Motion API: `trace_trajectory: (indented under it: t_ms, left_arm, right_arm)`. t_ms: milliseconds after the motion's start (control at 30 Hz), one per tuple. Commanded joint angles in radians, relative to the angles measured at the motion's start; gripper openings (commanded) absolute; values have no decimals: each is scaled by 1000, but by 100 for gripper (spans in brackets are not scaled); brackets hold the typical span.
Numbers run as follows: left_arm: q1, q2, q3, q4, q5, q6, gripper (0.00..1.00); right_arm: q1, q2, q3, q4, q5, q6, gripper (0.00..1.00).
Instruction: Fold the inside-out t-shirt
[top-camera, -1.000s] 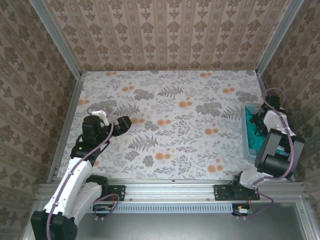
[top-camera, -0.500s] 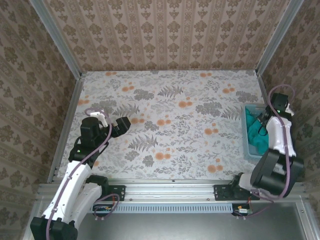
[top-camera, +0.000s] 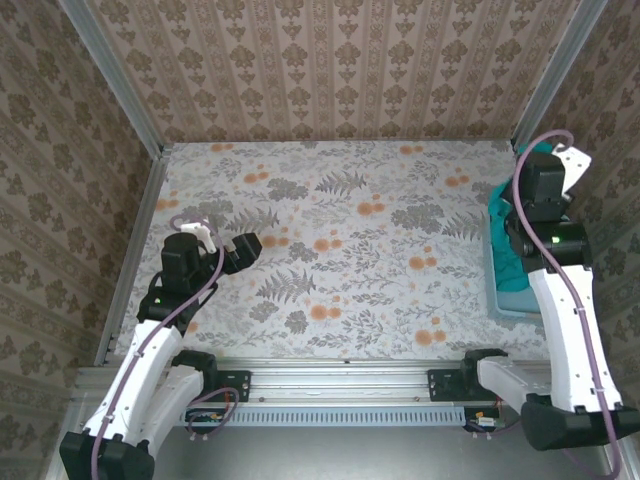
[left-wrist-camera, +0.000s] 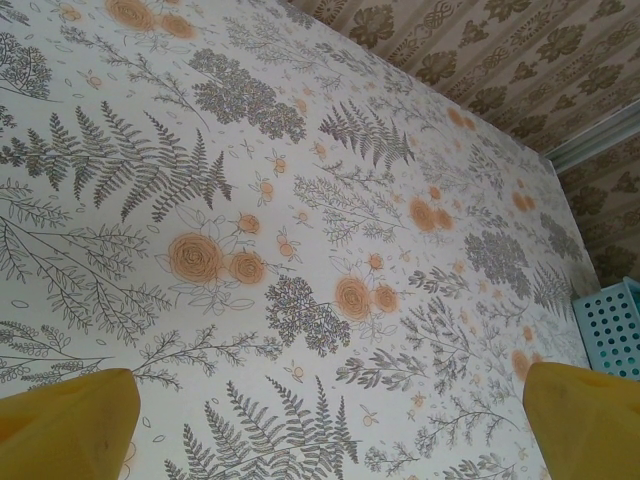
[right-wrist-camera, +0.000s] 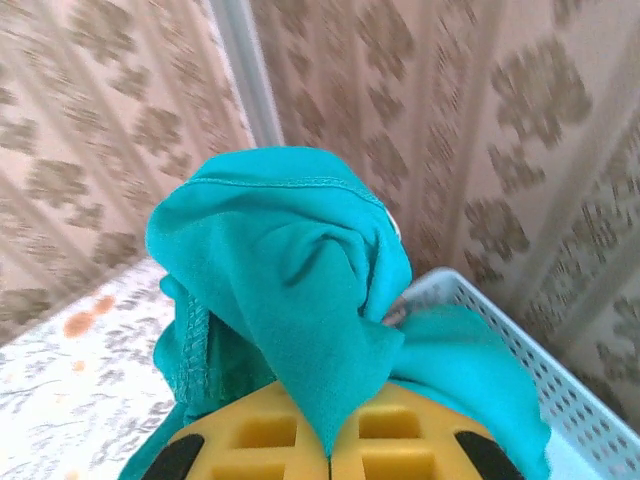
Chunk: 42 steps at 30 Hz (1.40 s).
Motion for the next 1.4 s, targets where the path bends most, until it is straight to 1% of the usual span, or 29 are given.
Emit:
trace_trajectory:
  t_ms: [0,67,167,267,333,433,500,567,600,667,767,833,867,933,1000,1033,1067,1100,1167,1200,1233,1367]
  left_arm:
    - [-11,-6,34,-10,-5,-5,100]
    - [-12,-5,34,-8,-4,-6,100]
    - [-15,-5,33,-6,-5,-6,100]
    - [-16,-2,33,-6,-5,-5,100]
    - [-16,-1,33,-7,-5,-2,100]
    - [-18,-3,40,-13,-8,2,100]
    - [-19,-6,40,-18,-11,4,100]
    - [-19,-11,37,-20,-14,5,100]
    - [-19,-14,36,-22,-16,7,100]
    - [-20,-16,34,-30,-19,12,100]
    - [-20,-19,30,-38,-21,18,100]
    - [-20,-18,28,-45,-21,24,100]
    - [-20,-17,28,-51,-20,27,100]
    - [-20,-11,28,-66,-19,36,100]
    - [-23,5,28,-86,-16,40,100]
    - [-27,15,27,-90,-12,42,100]
    - [-34,29,24,-93,-7,46,100]
    - [-44,46,22,-98,-7,52,100]
    - [-76,87,21,-103,-22,67,100]
    - [-94,116,21,-104,-37,74,100]
    - [-107,143,24,-103,-47,79,100]
    - [-144,280,53,-97,-86,80,99]
  right_arm:
    - [136,-31,128,17,227,-113,0]
    - [240,-25,186,63,312,-183,0]
    - [397,3,266,178,425,-338,0]
    - [544,60,352,314,480,-521,0]
    - [641,126,442,346,485,-620,0]
    - [778,240,579,324,449,-714,0]
    - [852,318,658,287,420,-729,0]
    - [892,393,737,198,351,-671,0]
    - [902,426,765,122,301,-617,0]
    - [905,466,772,48,199,-512,0]
    - [904,518,703,9,90,-386,0]
    - [900,540,626,4,23,-296,0]
    - [890,546,572,10,-30,-240,2]
    - [861,545,467,32,-113,-144,14]
    - [816,538,368,32,-157,-59,23]
    - [793,529,315,30,-174,-29,30]
    - [758,514,267,32,-205,7,42]
    - [725,493,202,44,-241,40,52]
    - [670,448,80,88,-309,85,65]
    - [644,426,21,120,-341,101,69]
    - [626,412,-18,141,-369,108,71]
    - [623,416,-84,186,-453,106,74]
